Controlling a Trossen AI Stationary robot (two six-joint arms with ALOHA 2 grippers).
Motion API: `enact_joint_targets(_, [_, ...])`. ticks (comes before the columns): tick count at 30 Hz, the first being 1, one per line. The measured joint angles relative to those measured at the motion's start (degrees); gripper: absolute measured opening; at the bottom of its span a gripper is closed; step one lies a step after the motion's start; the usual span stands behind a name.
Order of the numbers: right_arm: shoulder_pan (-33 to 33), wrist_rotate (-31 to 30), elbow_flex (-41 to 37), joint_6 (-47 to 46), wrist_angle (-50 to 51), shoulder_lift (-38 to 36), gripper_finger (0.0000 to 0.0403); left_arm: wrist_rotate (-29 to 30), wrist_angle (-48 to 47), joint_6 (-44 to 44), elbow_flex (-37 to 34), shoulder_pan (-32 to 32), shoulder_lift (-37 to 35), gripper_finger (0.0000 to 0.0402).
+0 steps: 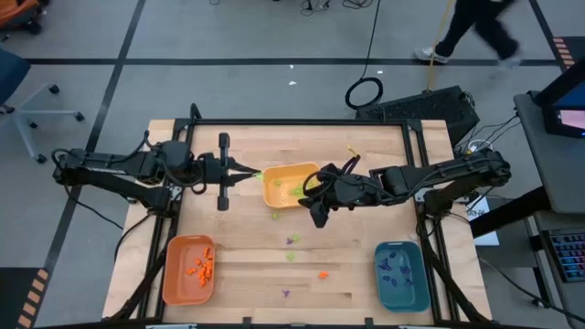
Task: Sort Halloween decoration
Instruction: Put the green spider toy into the yellow bin
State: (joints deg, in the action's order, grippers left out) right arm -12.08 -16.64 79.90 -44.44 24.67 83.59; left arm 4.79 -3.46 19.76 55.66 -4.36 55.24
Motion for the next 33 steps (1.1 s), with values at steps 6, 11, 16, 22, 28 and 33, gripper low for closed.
enact_joint_targets(6, [0.0,0.0,0.0,-4.7,0.0,0.0,0.0150,3.1,0.0,-5.7,0.0,0.0,0.0,0.0000])
enact_joint_targets(11, [0.0,0.0,0.0,-8.8,0.0,0.0,0.0150,5.5,-0.3,-8.7,0.0,0.0,0.2,0.0000])
enact_joint_targets(16, [0.0,0.2,0.0,-8.7,0.5,0.0,0.0150,7.6,-0.6,-11.0,0.0,0.0,0.5,0.0000])
enact_joint_targets(22, [0.8,0.5,0.0,-7.4,8.4,-1.4,0.0150,12.6,-2.6,-15.7,0.0,0.0,1.5,0.0000])
enact_joint_targets(28, [1.6,0.4,0.0,-8.4,21.4,-6.8,0.0150,13.3,-4.0,-19.5,1.4,0.3,6.2,0.0000])
enact_joint_targets(33, [1.6,-0.9,0.0,-3.8,28.0,-12.0,0.0150,10.5,-14.2,-19.6,9.4,2.6,15.1,0.0000])
